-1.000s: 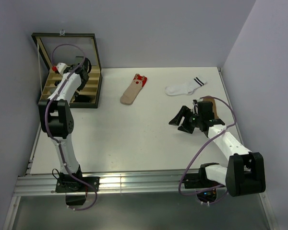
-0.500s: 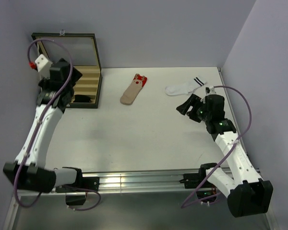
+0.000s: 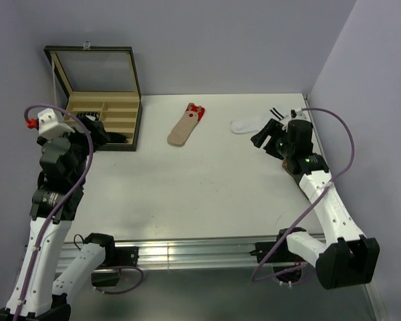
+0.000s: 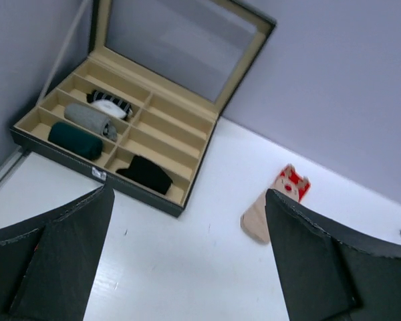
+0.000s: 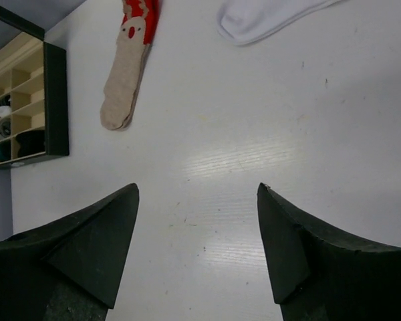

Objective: Roll the socks
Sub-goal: Adjust the sock at the center of the board.

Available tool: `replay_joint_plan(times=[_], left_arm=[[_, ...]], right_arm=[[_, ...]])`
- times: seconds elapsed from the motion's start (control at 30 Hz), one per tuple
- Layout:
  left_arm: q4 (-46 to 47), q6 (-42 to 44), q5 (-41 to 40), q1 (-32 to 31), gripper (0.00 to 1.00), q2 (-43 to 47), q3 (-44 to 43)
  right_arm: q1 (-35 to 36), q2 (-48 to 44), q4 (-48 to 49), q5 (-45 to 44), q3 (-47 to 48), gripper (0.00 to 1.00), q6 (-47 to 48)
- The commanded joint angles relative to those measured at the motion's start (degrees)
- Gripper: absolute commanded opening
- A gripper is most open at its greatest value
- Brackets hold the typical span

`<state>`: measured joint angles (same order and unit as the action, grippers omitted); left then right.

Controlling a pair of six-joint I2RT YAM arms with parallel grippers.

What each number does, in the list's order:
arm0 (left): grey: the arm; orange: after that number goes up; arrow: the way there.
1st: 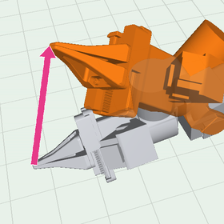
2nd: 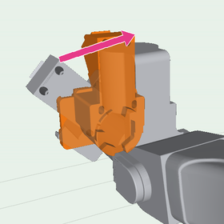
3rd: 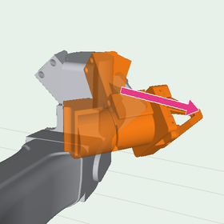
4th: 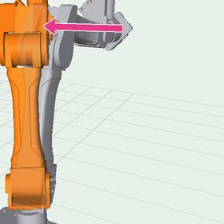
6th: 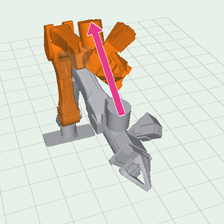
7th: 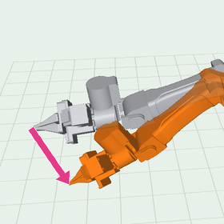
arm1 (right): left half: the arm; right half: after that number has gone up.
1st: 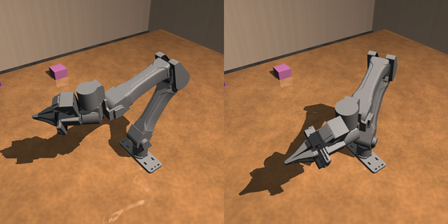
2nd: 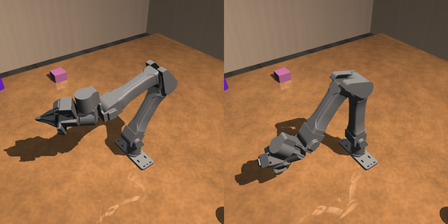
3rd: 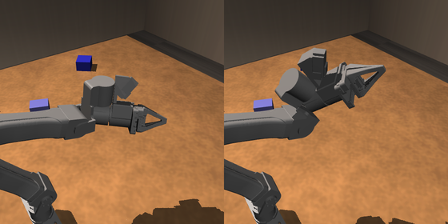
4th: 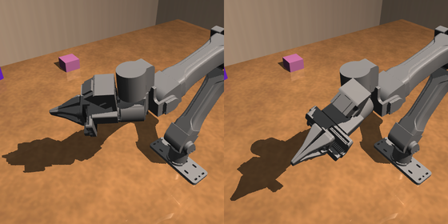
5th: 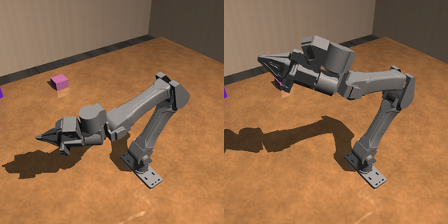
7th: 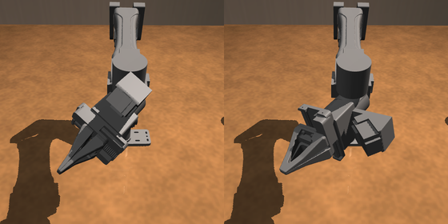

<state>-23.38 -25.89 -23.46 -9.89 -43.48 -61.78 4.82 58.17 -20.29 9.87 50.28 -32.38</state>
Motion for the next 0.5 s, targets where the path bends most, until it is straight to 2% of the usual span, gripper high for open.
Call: replay_joint_plan(times=[0.0, 0.2, 0.27, 0.37, 0.47], left_arm=[[2.1, 4.2, 6.0, -1.9, 1.0, 3.7, 4.4], [9.1, 3.4, 8.3, -4.7, 1.0, 7.9, 15.9], [10.6, 3.7, 8.8, -4.9, 0.99, 7.8, 17.9], [10.0, 4.7, 6.2, -5.7, 0.99, 7.4, 17.4], [9.1, 5.1, 3.4, -6.2, 1.0, 7.4, 17.8]], right_arm=[[-0.4, 4.0, 1.3, -3.6, 5.2, 0.78, 2.4], [-0.5, 11.0, -2.8, -11.7, 9.4, 0.76, 4.0], [-0.4, 12.9, -1.5, -10.1, 9.8, 0.76, 4.7], [0.0, 17.4, 3.2, -1.6, 11.4, 0.73, 6.8], [3.1, 24.1, 3.6, -0.6, 16.1, 0.71, 9.9]])
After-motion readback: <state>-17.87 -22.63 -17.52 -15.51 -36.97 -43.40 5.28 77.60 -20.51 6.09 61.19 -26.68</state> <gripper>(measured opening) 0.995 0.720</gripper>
